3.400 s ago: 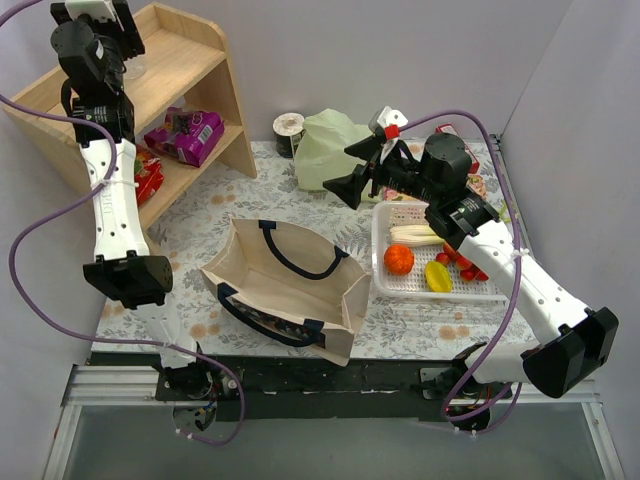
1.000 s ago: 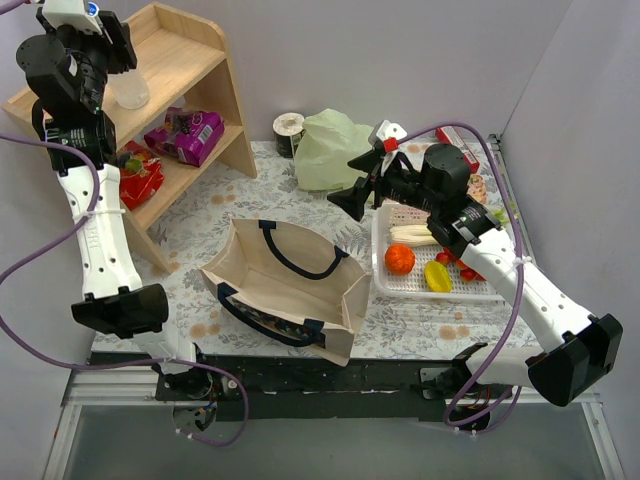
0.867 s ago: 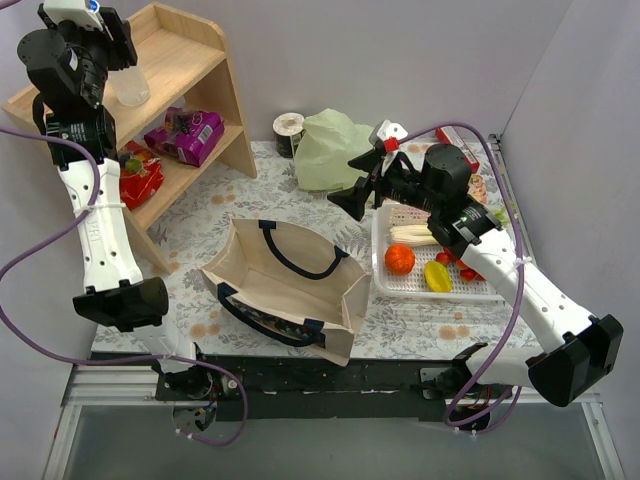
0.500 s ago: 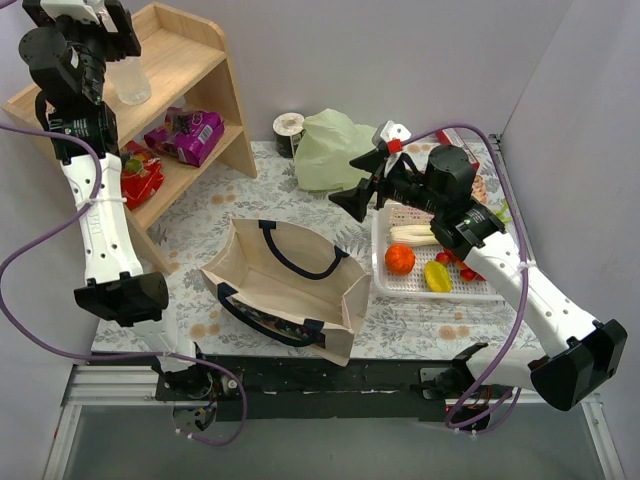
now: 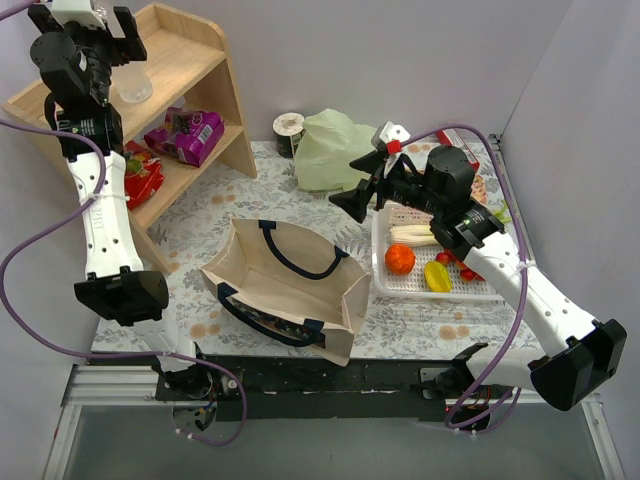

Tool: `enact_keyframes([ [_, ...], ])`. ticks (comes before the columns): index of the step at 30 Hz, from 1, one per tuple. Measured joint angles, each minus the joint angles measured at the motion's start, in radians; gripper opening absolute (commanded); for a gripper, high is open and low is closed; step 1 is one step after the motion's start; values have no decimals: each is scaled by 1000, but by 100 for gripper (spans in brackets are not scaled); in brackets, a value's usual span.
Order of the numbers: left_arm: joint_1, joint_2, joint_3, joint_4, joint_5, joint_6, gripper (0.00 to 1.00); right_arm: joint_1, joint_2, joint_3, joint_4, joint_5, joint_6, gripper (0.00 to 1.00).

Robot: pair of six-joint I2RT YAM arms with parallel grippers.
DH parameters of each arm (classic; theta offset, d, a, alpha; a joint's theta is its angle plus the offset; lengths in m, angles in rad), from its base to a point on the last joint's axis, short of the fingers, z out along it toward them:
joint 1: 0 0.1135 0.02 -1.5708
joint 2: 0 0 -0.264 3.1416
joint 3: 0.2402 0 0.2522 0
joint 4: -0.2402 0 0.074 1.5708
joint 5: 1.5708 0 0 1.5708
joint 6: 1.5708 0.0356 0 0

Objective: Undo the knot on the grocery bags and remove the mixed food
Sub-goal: Place the bottle on the shelf, then reset both arms

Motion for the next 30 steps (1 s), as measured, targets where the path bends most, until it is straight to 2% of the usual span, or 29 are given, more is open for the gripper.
enact_keyframes([
  [6,0,-60,-96,9,-46,3,98,0,-3,0,-29,36,-21,98],
  [12,0,-270,-297,21,-68,48,98,-1,-49,-5,-167,113,-109,98],
  [17,0,-456,-414,20,-46,48,98,-1,-50,18,-353,177,-161,98],
  [21,0,-577,-532,12,102,14,98,-2,-4,59,-497,310,-117,98],
  [26,-23,-599,-645,13,447,-75,98,-2,62,95,-623,487,-38,98],
  [30,-166,-555,-750,-32,595,-61,98,-5,46,94,-668,546,5,98],
])
